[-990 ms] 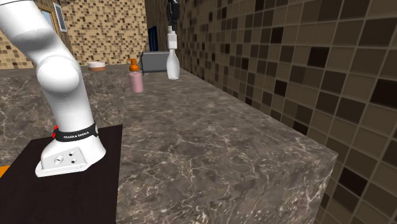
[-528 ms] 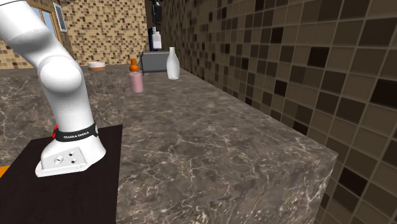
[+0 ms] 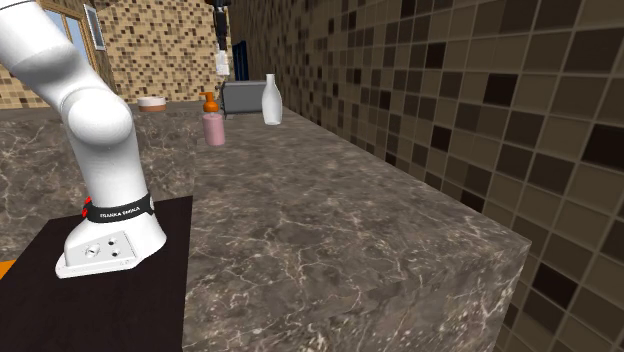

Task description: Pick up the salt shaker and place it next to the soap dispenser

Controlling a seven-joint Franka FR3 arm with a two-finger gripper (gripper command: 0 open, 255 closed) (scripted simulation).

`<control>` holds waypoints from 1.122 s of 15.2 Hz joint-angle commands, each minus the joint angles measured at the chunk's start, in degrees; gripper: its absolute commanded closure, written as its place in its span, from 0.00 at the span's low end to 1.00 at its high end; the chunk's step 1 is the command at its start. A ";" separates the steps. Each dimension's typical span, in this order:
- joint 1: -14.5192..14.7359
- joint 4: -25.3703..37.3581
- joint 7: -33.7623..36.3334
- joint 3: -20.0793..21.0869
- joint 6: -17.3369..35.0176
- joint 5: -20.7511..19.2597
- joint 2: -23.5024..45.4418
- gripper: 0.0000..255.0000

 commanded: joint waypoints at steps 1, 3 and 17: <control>0.82 0.93 3.12 2.32 -0.08 0.90 0.51 1.00; 1.55 1.79 6.04 4.56 -0.04 1.67 1.05 1.00; 3.14 -6.46 9.70 8.80 8.29 3.70 0.47 1.00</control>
